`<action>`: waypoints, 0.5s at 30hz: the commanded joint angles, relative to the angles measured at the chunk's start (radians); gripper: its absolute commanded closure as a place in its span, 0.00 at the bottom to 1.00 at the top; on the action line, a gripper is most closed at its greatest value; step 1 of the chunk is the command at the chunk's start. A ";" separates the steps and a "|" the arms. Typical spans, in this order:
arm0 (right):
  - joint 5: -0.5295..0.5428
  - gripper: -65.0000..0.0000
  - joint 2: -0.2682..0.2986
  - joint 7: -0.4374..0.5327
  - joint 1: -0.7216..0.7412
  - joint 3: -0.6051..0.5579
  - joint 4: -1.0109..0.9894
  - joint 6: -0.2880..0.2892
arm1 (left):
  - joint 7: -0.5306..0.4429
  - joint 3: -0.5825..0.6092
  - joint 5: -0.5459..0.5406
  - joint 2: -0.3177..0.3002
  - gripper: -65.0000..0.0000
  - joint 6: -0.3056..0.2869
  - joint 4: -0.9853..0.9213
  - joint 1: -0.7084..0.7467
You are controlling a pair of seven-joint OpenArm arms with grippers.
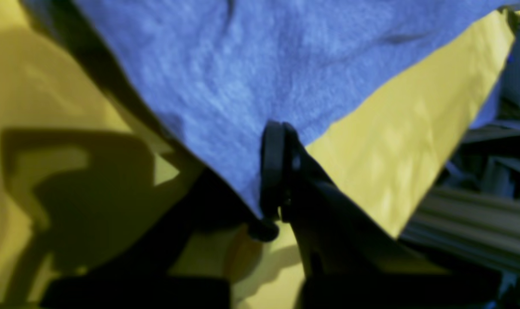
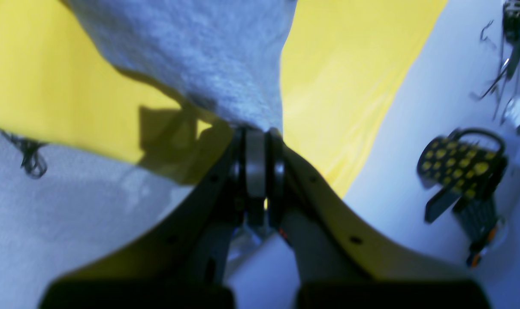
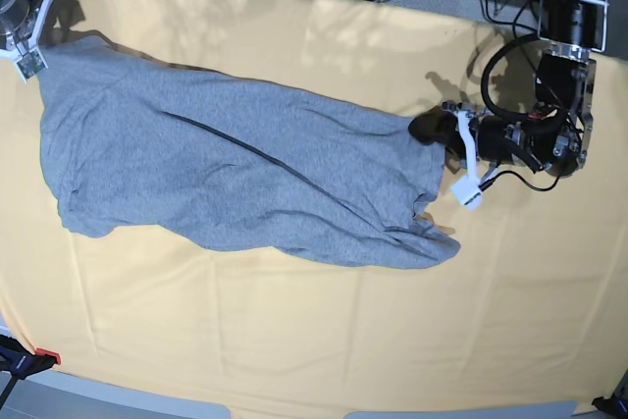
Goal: Layout the t-shirt on the table in an organized manner, then fold the t-shirt properly
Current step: 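Lift and pull the t-shirt edge away from the body to spread it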
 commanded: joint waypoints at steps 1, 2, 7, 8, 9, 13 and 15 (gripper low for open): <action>-0.008 1.00 0.014 0.019 -0.006 0.010 0.012 -0.003 | 0.019 -0.003 -0.047 -0.029 1.00 -0.024 0.014 -0.021; -0.008 1.00 0.014 0.027 -0.006 0.010 0.012 -0.003 | 0.019 -0.003 -0.106 -0.042 1.00 -0.051 0.025 -0.029; -0.009 1.00 0.014 0.030 -0.006 0.010 0.012 -0.003 | 0.019 -0.003 -0.291 -0.106 1.00 -0.115 0.101 -0.048; -0.009 1.00 0.014 0.030 -0.006 0.010 0.012 -0.003 | 0.019 -0.003 -0.307 -0.119 1.00 -0.124 0.114 -0.048; -0.009 1.00 0.014 0.029 -0.006 0.010 0.012 0.004 | 0.019 -0.003 -0.307 -0.133 1.00 -0.127 0.124 -0.048; -0.012 1.00 0.021 0.000 -0.006 0.011 0.012 0.069 | 0.019 -0.003 -0.307 -0.190 1.00 -0.131 0.144 -0.051; -0.013 1.00 0.037 -0.005 -0.006 0.012 0.012 0.055 | 0.019 -0.003 -0.307 -0.216 1.00 -0.138 0.146 -0.067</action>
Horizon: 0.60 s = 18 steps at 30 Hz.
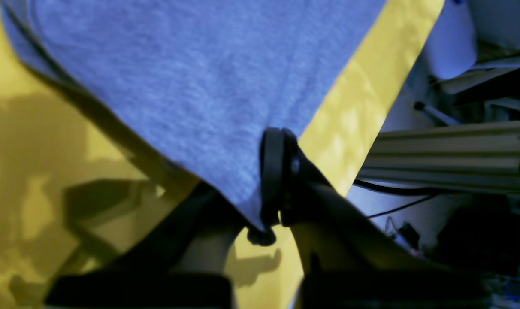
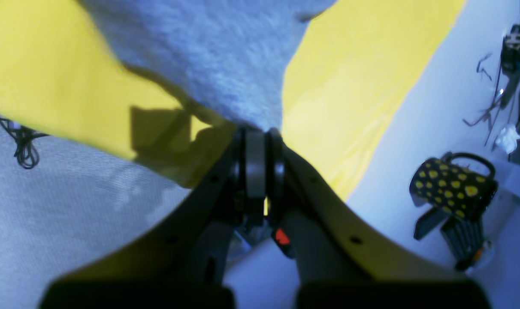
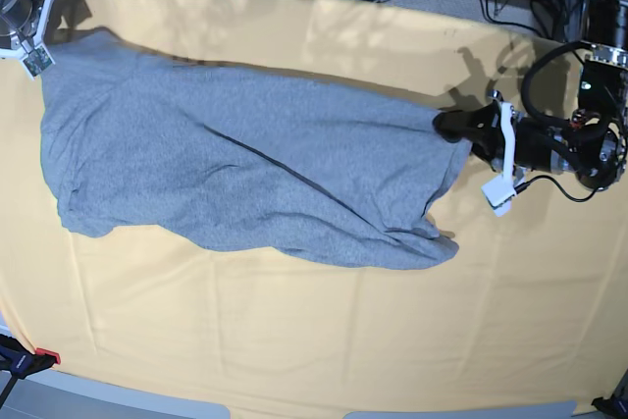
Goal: Layout the t-shirt on the table in an organized manner, then fold the t-shirt properly
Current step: 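Lift and pull the t-shirt edge away from the body to spread it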
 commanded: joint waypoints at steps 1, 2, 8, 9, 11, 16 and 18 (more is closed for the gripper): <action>-0.013 1.00 0.028 0.003 -0.005 0.015 0.012 -0.021 | -0.016 -0.010 -0.024 -0.033 1.00 -0.015 0.016 -0.039; -0.013 1.00 0.036 0.003 -0.005 0.021 0.012 -0.034 | -0.016 -0.010 -0.024 -0.044 1.00 -0.022 0.017 -0.050; 0.074 1.00 0.047 -0.068 -0.015 0.039 0.012 0.003 | -0.016 -0.010 -0.024 -0.078 1.00 -0.021 0.017 -0.097; 0.124 1.00 0.046 -0.092 -0.021 0.039 0.012 0.019 | -0.016 -0.010 -0.024 -0.075 1.00 -0.022 0.017 -0.096; 0.211 1.00 0.050 -0.138 -0.034 0.039 0.012 0.052 | -0.016 -0.010 -0.024 -0.069 1.00 -0.014 0.017 -0.093; 0.288 1.00 0.099 -0.217 -0.093 0.039 0.012 0.061 | -0.016 -0.010 -0.024 -0.071 1.00 0.031 0.032 -0.093; 0.288 1.00 0.124 -0.220 -0.132 0.039 0.012 0.062 | -0.016 -0.010 -0.024 -0.077 1.00 0.046 0.054 -0.093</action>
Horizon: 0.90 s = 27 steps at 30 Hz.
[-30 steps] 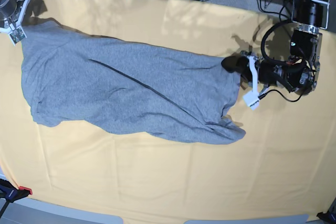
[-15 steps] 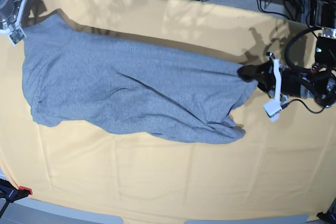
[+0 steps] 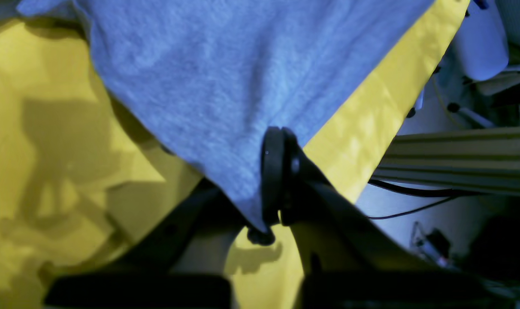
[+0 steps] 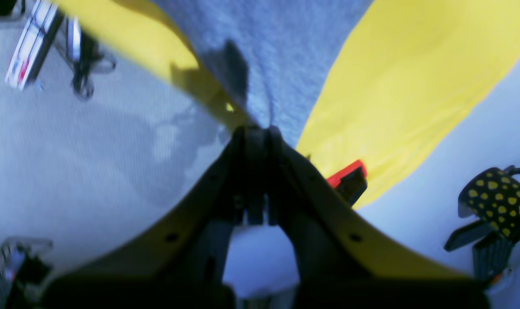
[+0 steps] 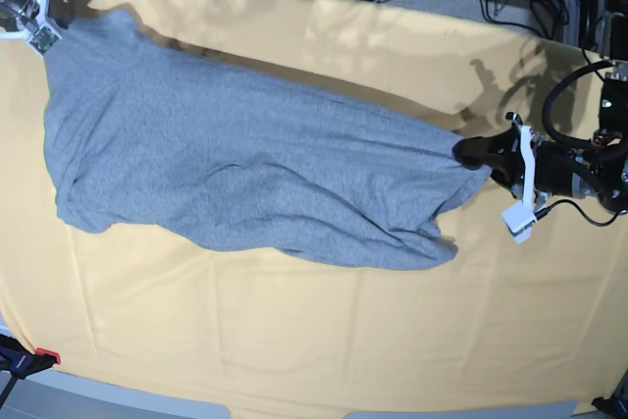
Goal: Layout the t-shirt on the table in an organized manner, then fold the t-shirt properly
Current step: 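Lift and pull the t-shirt edge away from the body to spread it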
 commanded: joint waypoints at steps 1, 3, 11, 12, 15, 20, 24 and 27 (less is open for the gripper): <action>-0.011 1.00 0.025 -0.012 -0.021 0.012 0.012 0.000 | -0.015 -0.010 -0.020 -0.026 1.00 0.000 0.030 -0.019; -0.011 1.00 0.043 -0.013 -0.055 0.012 0.012 0.000 | -0.015 -0.010 -0.020 -0.040 1.00 -0.002 0.069 -0.009; 0.185 1.00 0.050 -0.075 -0.215 0.012 0.012 0.050 | -0.015 -0.010 -0.020 -0.105 1.00 -0.039 0.263 0.124; 0.203 1.00 0.050 -0.075 -0.229 0.012 0.012 0.050 | -0.015 -0.010 -0.020 -0.116 1.00 -0.043 0.279 0.140; 0.220 1.00 0.049 -0.075 -0.254 0.012 0.012 0.050 | -0.015 -0.010 -0.020 -0.157 1.00 -0.043 0.311 0.174; 0.259 1.00 0.049 -0.075 -0.253 0.012 0.012 0.050 | -0.015 -0.010 -0.020 -0.206 1.00 -0.042 0.320 0.180; 0.389 1.00 0.049 -0.075 -0.253 0.012 0.012 0.050 | -0.015 -0.010 -0.020 -0.239 1.00 -0.011 0.323 0.180; 0.464 1.00 0.049 -0.075 -0.253 0.012 0.012 0.050 | -0.015 -0.010 -0.020 -0.247 1.00 0.007 0.337 0.190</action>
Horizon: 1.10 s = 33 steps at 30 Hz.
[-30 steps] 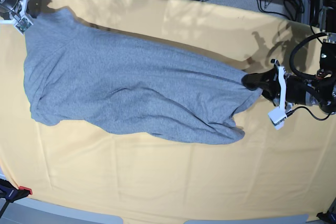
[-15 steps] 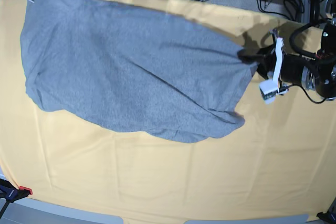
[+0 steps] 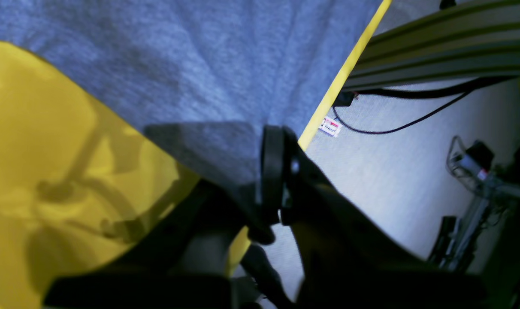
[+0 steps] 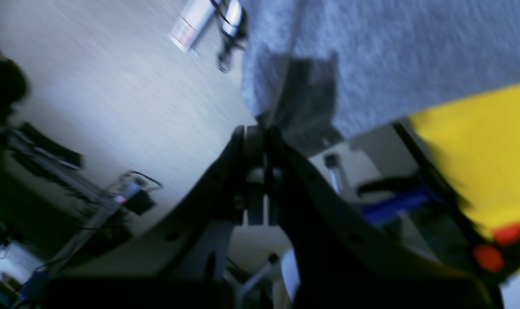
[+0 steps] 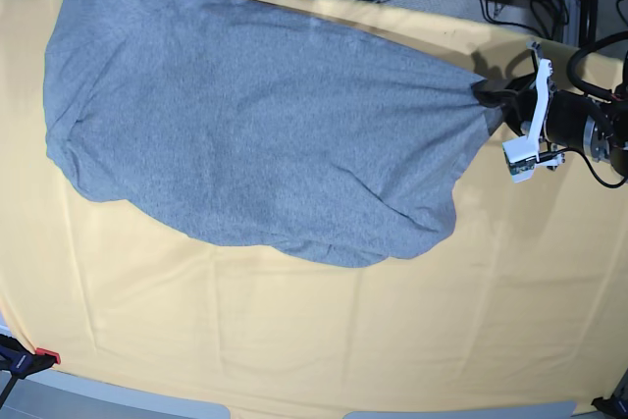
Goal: Layout the t-shirt on the table in an organized manner, then fold the t-shirt properly
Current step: 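Lift and pull the t-shirt edge away from the body to spread it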
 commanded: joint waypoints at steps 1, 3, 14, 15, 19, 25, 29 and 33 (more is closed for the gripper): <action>0.022 1.00 0.011 -0.005 -0.011 0.010 0.012 0.002 | -0.010 -0.011 -0.021 -0.024 1.00 0.003 0.025 0.004; 0.024 1.00 0.011 -0.005 -0.011 0.010 0.012 0.002 | -0.010 -0.011 -0.021 -0.027 1.00 0.003 0.058 0.048; 0.023 1.00 0.012 -0.005 -0.011 0.010 0.012 0.002 | -0.010 -0.011 -0.021 -0.085 1.00 -0.092 0.126 0.157; 0.020 1.00 0.012 -0.005 -0.011 0.010 0.012 0.002 | -0.010 -0.011 -0.021 -0.096 1.00 -0.102 0.126 0.157; 0.020 1.00 0.012 -0.005 -0.011 0.010 0.012 0.002 | -0.010 -0.011 -0.021 -0.130 1.00 -0.105 0.126 0.157; -0.017 1.00 0.012 -0.005 -0.011 0.010 0.012 0.002 | -0.010 -0.011 -0.021 -0.149 1.00 -0.108 0.126 0.157; -0.023 1.00 0.012 -0.005 -0.011 0.010 0.012 0.002 | -0.010 -0.011 -0.021 -0.149 1.00 -0.114 0.126 0.157; -0.060 1.00 0.012 -0.005 -0.011 0.010 0.012 0.002 | -0.010 -0.011 -0.021 -0.149 1.00 -0.114 0.126 0.157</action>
